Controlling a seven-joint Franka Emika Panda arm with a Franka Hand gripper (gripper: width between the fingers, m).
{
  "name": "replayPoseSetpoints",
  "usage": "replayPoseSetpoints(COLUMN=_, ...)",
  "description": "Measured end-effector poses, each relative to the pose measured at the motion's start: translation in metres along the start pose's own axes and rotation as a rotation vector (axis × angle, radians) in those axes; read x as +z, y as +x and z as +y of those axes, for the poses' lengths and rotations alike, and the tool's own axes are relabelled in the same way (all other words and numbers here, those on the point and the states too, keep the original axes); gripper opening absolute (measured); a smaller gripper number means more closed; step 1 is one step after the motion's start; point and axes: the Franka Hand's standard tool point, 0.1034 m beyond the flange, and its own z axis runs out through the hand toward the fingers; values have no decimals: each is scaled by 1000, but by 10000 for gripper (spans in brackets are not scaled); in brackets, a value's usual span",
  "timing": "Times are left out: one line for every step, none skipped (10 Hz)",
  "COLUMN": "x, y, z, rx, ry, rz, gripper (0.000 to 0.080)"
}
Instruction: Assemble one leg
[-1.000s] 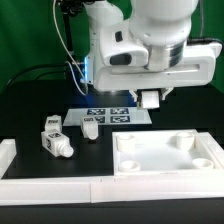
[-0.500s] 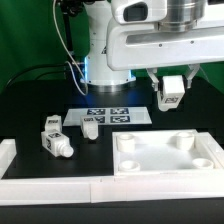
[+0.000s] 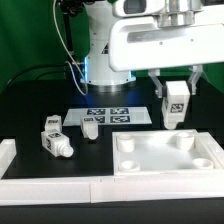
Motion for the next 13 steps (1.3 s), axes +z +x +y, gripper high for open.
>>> replayPoseSetpoints(x=5, y=16, z=-4, rx=-8, ry=-4, rz=105, gripper=285)
replayPoseSetpoints(x=10, y=26, z=-11, rx=-20, ry=-5, rz=181, gripper=285)
replayPoseSetpoints(x=9, y=33, z=-16, rx=-25, ry=-4, rz=260, gripper=285)
replayPoseSetpoints(x=10, y=32, z=-16, rx=-33, ry=-8, rz=293, gripper=285)
replayPoseSetpoints(x=11, y=30, z=-15, rx=-32, ry=-8, rz=282, gripper=285)
replayPoseSetpoints(x=11, y=30, z=-15, rx=-32, ry=-8, rz=282, gripper=285)
replayPoseSetpoints(x=12, y=30, z=-15, rx=-33, ry=-9, rz=282, gripper=285)
replayPoseSetpoints(x=17, y=31, z=-13, rx=-36, ry=-12, rz=279, gripper=285)
replayPoseSetpoints(x=23, y=33, z=-16, rx=-40, ry=-12, rz=277, gripper=285)
replayPoseSetpoints(x=25, y=36, z=-20, rx=-45, ry=-10, rz=289, gripper=285)
replayPoseSetpoints(x=26, y=35, z=-25, rx=-50, ry=-7, rz=291, gripper=285)
replayPoseSetpoints(x=26, y=34, z=-29, rx=-54, ry=-5, rz=291, gripper=285)
replayPoseSetpoints(x=26, y=34, z=-30, rx=-56, ry=-4, rz=292, gripper=285)
